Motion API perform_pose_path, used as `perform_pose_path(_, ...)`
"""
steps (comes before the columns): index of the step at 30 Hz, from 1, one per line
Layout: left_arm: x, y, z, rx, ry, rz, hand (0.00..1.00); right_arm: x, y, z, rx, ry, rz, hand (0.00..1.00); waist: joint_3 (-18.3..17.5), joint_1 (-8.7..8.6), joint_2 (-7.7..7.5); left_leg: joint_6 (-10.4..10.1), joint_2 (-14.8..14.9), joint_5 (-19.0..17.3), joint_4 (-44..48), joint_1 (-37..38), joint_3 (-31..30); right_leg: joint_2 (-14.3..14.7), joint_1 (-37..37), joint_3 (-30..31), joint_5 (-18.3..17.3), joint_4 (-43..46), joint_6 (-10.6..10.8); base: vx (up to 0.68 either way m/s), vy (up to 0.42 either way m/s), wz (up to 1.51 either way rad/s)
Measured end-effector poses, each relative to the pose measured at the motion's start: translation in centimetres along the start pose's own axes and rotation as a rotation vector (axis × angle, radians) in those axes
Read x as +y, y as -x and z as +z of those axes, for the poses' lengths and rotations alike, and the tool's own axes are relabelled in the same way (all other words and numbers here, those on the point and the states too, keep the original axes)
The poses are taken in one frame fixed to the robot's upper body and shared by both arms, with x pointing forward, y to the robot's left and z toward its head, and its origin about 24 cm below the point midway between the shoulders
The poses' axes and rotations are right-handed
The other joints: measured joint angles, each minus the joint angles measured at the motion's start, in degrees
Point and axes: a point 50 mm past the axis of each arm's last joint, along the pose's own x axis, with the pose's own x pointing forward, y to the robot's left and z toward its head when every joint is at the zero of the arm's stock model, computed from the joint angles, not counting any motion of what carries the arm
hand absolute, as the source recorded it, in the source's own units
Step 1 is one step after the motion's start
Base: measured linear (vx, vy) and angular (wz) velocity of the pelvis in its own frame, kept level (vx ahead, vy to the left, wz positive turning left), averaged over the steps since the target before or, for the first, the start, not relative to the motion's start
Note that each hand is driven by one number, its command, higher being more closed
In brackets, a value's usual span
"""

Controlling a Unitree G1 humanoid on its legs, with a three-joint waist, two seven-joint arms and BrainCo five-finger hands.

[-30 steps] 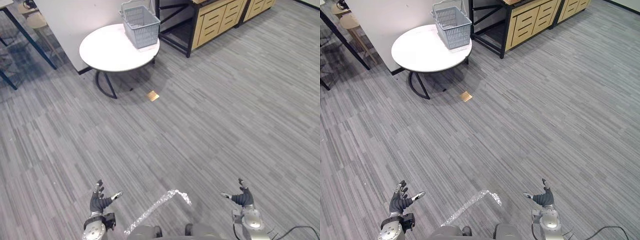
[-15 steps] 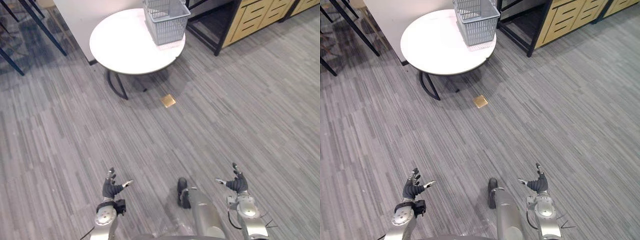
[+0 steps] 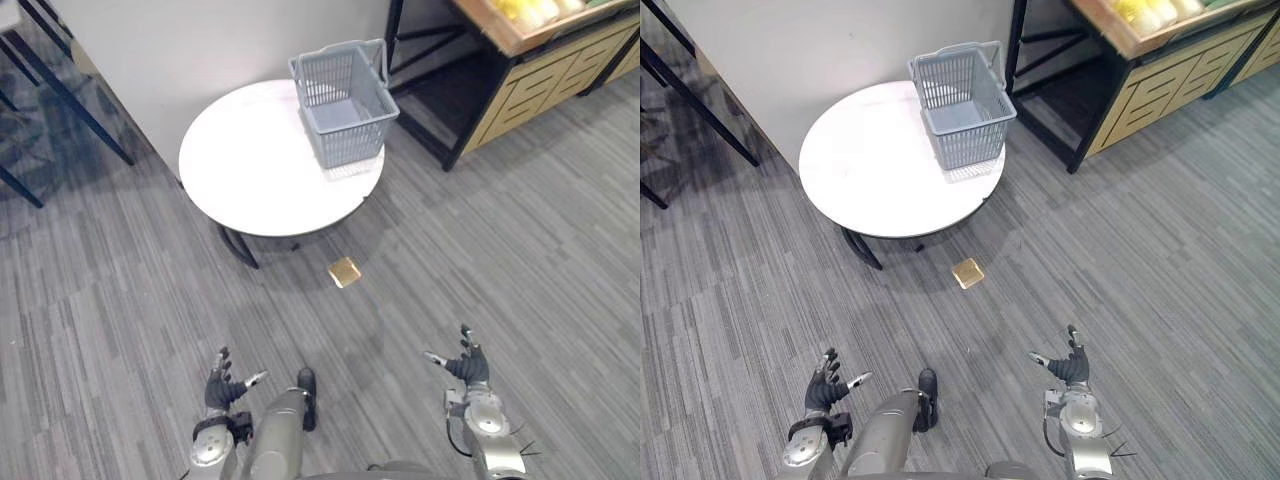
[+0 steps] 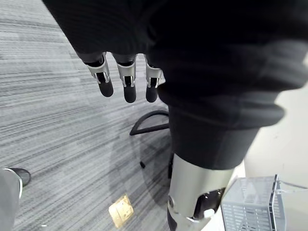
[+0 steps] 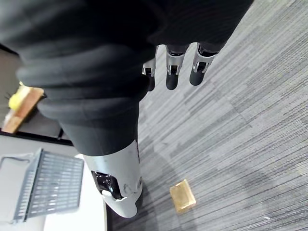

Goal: Pick vegetable in the basket

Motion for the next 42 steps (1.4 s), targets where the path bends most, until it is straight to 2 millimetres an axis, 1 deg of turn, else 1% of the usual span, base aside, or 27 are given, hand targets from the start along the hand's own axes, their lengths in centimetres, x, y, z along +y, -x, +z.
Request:
perform_pose_path(1,0.0,0.1,-0.1,0.003,-0.007,-0.003,0.00,0.6,0.1,0.1,-0.003,0.018,0.026,0.00,0.0,-0.55,0.14,0.4,0.0,-1.2,-1.4,4.7,-0.1,-0.8,-3.7,-2.0,-2.4,7.6,-4.1,0.46,0.060,-0.02)
perform_pose_path(2,0.1,0.1,-0.2,0.005,-0.007,-0.002,0.00,0.9,0.1,0.2,-0.008,0.021,0.040,0.00,0.0,-0.76,0.22,0.5,0.1,-1.4,-2.8,7.4,-0.1,-0.8,-5.7,-3.1,-3.4,9.1,-5.4,0.67,0.059,-0.01)
perform_pose_path(3,0.1,0.1,-0.1,0.003,-0.007,0.000,0.00,1.6,0.3,0.9,-0.041,0.022,0.065,0.00,0.0,-0.96,0.97,0.3,0.9,-1.6,-6.8,12.6,-0.8,-0.2,-10.4,-6.2,-5.8,7.8,-6.7,0.55,0.014,-0.03)
perform_pose_path(4,0.1,0.1,-0.1,0.000,-0.007,0.000,0.00,1.7,0.4,1.2,-0.056,0.023,0.070,0.00,0.1,-1.05,1.59,-0.3,1.5,-2.0,-8.1,14.3,-1.1,0.4,-12.5,-7.4,-6.7,6.1,-6.7,0.64,-0.039,0.06)
perform_pose_path(5,0.2,0.1,0.0,-0.003,-0.009,-0.001,0.00,1.9,0.4,1.7,-0.079,0.024,0.075,0.00,0.1,-1.45,1.75,-1.0,2.3,-2.4,-10.1,17.0,-1.5,1.2,-16.6,-8.9,-7.3,0.5,-6.5,0.54,-0.062,0.22)
perform_pose_path(7,0.1,-0.1,0.1,-0.005,-0.010,-0.004,0.00,1.9,0.3,2.1,-0.097,0.041,0.075,0.00,0.2,-2.58,1.77,-1.8,3.4,-3.5,-11.6,20.1,-3.0,2.8,-20.5,-9.2,-5.7,-13.1,-5.8,0.55,-0.122,0.44)
perform_pose_path(8,0.3,0.0,-0.2,0.006,-0.017,0.000,0.00,1.8,0.2,2.2,-0.103,0.045,0.072,0.00,0.0,-3.10,1.35,-2.8,3.7,-4.2,-12.3,22.4,-4.2,4.2,-20.9,-8.3,-1.0,-26.3,-5.0,0.58,-0.180,0.47)
perform_pose_path(9,0.5,0.0,-0.4,0.014,-0.027,0.002,0.00,1.7,0.2,2.3,-0.105,0.046,0.071,0.00,-0.3,-3.09,0.49,-3.3,3.2,-4.5,-12.7,23.2,-4.9,4.5,-20.3,-7.2,3.9,-32.8,-5.4,0.61,-0.196,0.68)
perform_pose_path(10,0.2,0.1,-0.9,0.038,-0.033,-0.004,0.00,1.6,0.2,2.5,-0.117,0.056,0.070,0.00,-0.8,-3.60,0.80,-4.8,3.9,-5.3,-12.3,25.2,-7.7,5.2,-18.8,-6.4,12.9,-33.9,-9.6,0.72,-0.220,0.29)
perform_pose_path(11,-0.3,0.1,-1.1,0.048,-0.024,-0.013,0.00,1.5,-0.1,3.7,-0.160,0.061,0.070,0.00,-1.1,-2.51,2.95,-6.9,6.3,-4.2,-10.8,24.9,-8.8,6.6,-19.1,-6.7,10.7,-31.2,-10.2,0.58,-0.186,0.29)
perform_pose_path(13,-0.9,0.0,-1.0,0.043,-0.013,-0.018,0.00,1.4,0.2,5.8,-0.257,0.065,0.066,0.00,-1.1,-2.88,3.96,-9.9,6.5,-0.1,-4.2,22.5,-11.7,6.3,-17.6,-9.0,6.4,-29.1,-11.0,0.53,-0.203,0.37)
perform_pose_path(14,-1.3,0.1,-1.1,0.047,0.006,-0.013,0.00,1.5,0.4,7.1,-0.319,0.079,0.065,0.00,-0.8,-3.55,4.82,-12.0,7.7,3.9,5.4,19.4,-13.5,7.0,-13.5,-10.6,5.1,-31.0,-11.5,0.52,-0.215,0.57)
perform_pose_path(15,-1.5,0.3,-1.2,0.051,0.012,-0.013,0.00,1.7,0.6,7.7,-0.351,0.095,0.069,0.00,-0.6,-3.33,5.10,-12.7,8.3,7.2,10.9,17.6,-14.2,7.6,-10.9,-11.1,4.7,-32.7,-11.9,0.50,-0.189,0.41)
perform_pose_path(16,-1.9,0.5,-1.3,0.053,0.016,-0.026,0.00,2.5,1.2,9.1,-0.423,0.101,0.075,0.00,-0.7,-2.15,5.44,-14.0,10.0,7.6,21.2,13.5,-14.2,8.7,-6.0,-11.5,4.3,-36.1,-12.4,0.48,-0.148,0.17)
perform_pose_path(17,-2.0,0.8,-1.5,0.056,0.015,-0.032,0.00,2.8,1.4,10.3,-0.482,0.101,0.068,0.00,-0.7,-1.82,5.43,-13.6,11.3,7.3,26.5,10.2,-12.8,9.5,-2.8,-11.8,4.3,-38.6,-12.5,0.53,-0.147,0.13)
perform_pose_path(19,-2.2,1.0,-1.8,0.066,-0.005,-0.047,0.00,3.1,1.6,12.5,-0.601,0.112,0.047,0.00,-0.6,-0.67,5.07,-10.2,12.9,5.3,29.4,4.0,-9.3,10.0,2.8,-11.6,4.3,-43.6,-12.5,0.42,-0.085,-0.01)
perform_pose_path(20,-2.2,1.1,-2.0,0.072,-0.012,-0.053,0.00,3.5,1.3,13.1,-0.625,0.136,0.050,0.00,-0.6,-0.15,4.75,-8.7,12.5,4.0,24.6,1.8,-7.9,9.5,4.4,-11.1,4.3,-44.8,-12.4,0.29,-0.012,-0.17)
perform_pose_path(22,-2.2,1.2,-2.3,0.082,-0.031,-0.065,0.00,3.7,0.9,13.6,-0.648,0.179,0.053,0.00,-0.7,0.80,4.84,-8.5,11.6,3.2,14.4,0.0,-7.1,8.7,5.5,-10.5,4.0,-45.4,-11.9,0.25,0.076,-0.20)
perform_pose_path(23,-2.1,1.3,-2.7,0.097,-0.043,-0.067,0.00,3.7,0.5,13.6,-0.651,0.228,0.055,0.00,-0.8,0.59,5.24,-9.7,10.3,5.1,2.9,-0.5,-7.3,8.3,6.3,-10.4,3.2,-45.3,-10.5,0.24,0.136,-0.07)
perform_pose_path(24,-2.2,1.4,-2.8,0.103,-0.047,-0.070,0.00,3.4,0.4,13.6,-0.654,0.250,0.052,0.00,-1.1,0.55,6.16,-9.9,10.2,9.3,-2.9,-0.1,-7.6,8.8,6.7,-10.5,2.7,-45.2,-9.7,0.24,0.150,0.12)
perform_pose_path(25,-1.9,1.2,-2.8,0.104,-0.071,-0.075,0.00,3.4,0.1,13.3,-0.646,0.286,0.048,0.00,-1.3,0.77,5.19,-9.2,8.8,10.2,-6.0,0.8,-8.0,8.3,7.2,-9.8,2.1,-45.4,-8.6,0.19,0.114,0.19)
perform_pose_path(27,-1.4,1.1,-3.1,0.109,-0.108,-0.084,0.00,3.4,0.0,14.0,-0.677,0.324,0.043,0.00,-1.8,0.80,3.51,-8.2,6.3,11.6,-10.0,2.5,-7.9,5.8,7.1,-8.8,1.6,-45.4,-7.7,0.18,0.111,0.25)
perform_pose_path(29,-1.2,1.3,-3.4,0.121,-0.131,-0.090,0.00,3.8,-0.3,15.0,-0.723,0.364,0.045,0.00,-1.8,0.86,3.48,-7.4,4.9,12.4,-12.1,3.2,-7.6,4.4,7.1,-8.7,1.6,-45.5,-6.8,0.14,0.109,0.16)
perform_pose_path(31,-0.6,1.4,-3.9,0.139,-0.152,-0.084,0.00,5.2,-1.1,16.8,-0.797,0.462,0.078,0.00,-1.8,0.91,3.44,-6.8,3.3,14.4,-16.1,4.1,-7.5,3.2,6.6,-8.4,2.1,-46.8,-5.9,0.08,0.092,0.07)
perform_pose_path(34,0.1,1.2,-3.9,0.141,-0.176,-0.078,0.00,6.7,-1.9,18.0,-0.833,0.533,0.118,0.00,-1.8,2.37,3.41,-6.8,2.7,16.6,-20.1,4.1,-7.3,2.9,4.7,-7.4,2.5,-47.2,-5.4,0.00,0.018,-0.04)
perform_pose_path(38,0.7,1.1,-4.2,0.151,-0.195,-0.068,0.00,8.9,-3.4,19.2,-0.859,0.700,0.165,0.00,-1.5,2.69,3.11,-6.8,2.4,19.9,-25.3,3.8,-7.3,3.1,2.4,-7.1,3.7,-47.9,-5.5,-0.03,0.005,-0.02)
perform_pose_path(42,0.7,0.9,-3.9,0.129,-0.191,-0.056,0.00,8.6,-5.0,21.4,-0.867,0.804,0.128,0.00,-0.1,3.05,3.33,-6.8,2.2,22.3,-29.0,2.9,-7.5,3.2,-0.1,-7.0,4.3,-48.2,-5.1,-0.07,0.015,0.01)
